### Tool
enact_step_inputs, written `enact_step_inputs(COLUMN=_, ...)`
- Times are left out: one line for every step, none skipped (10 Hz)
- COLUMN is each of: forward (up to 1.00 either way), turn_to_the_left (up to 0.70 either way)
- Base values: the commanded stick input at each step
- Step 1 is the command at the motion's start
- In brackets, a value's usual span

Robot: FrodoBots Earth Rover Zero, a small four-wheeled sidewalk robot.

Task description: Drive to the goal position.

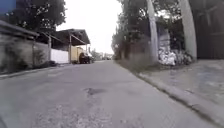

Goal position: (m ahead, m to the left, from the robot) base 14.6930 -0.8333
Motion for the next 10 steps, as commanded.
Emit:
enact_step_inputs(forward=1.00, turn_to_the_left=0.04)
enact_step_inputs(forward=1.00, turn_to_the_left=0.04)
enact_step_inputs(forward=1.00, turn_to_the_left=0.04)
enact_step_inputs(forward=1.00, turn_to_the_left=0.04)
enact_step_inputs(forward=1.00, turn_to_the_left=0.04)
enact_step_inputs(forward=1.00, turn_to_the_left=0.04)
enact_step_inputs(forward=1.00, turn_to_the_left=0.04)
enact_step_inputs(forward=1.00, turn_to_the_left=0.04)
enact_step_inputs(forward=1.00, turn_to_the_left=0.04)
enact_step_inputs(forward=1.00, turn_to_the_left=0.04)
